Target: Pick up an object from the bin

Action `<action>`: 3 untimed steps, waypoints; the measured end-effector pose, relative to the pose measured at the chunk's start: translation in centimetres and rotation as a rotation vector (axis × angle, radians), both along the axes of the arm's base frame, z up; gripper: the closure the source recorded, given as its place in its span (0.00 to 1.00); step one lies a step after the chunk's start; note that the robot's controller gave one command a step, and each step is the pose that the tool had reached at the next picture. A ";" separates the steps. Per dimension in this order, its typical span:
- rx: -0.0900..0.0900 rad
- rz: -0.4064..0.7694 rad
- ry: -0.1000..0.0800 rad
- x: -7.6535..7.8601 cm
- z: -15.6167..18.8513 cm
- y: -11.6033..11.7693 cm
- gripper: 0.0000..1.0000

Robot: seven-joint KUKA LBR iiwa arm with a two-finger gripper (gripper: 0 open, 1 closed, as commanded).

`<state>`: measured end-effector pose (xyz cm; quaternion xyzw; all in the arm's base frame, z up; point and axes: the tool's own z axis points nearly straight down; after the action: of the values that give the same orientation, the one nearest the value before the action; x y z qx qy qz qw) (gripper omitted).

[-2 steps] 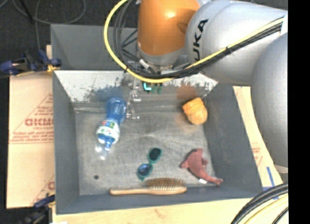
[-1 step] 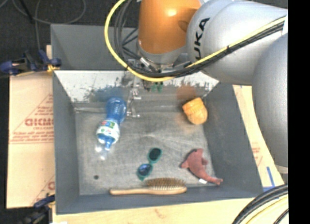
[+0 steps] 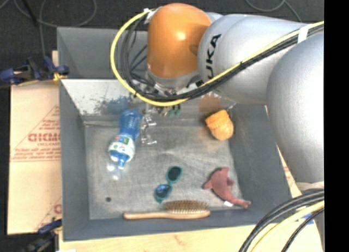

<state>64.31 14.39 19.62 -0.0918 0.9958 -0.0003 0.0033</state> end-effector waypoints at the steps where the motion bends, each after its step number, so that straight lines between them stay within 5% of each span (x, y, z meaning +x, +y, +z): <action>1: -0.002 0.365 0.003 0.0 -2.9 0.1 0.00; 2: -0.003 0.527 0.003 -0.1 -4.6 0.4 0.00; 3: -0.006 0.849 -0.004 0.2 -11.3 -0.6 0.00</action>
Offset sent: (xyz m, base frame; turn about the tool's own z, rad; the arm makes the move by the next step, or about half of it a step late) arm -0.0029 0.0060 -0.0554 -0.6160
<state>64.48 13.77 8.37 -0.4939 0.8695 -0.0018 0.0048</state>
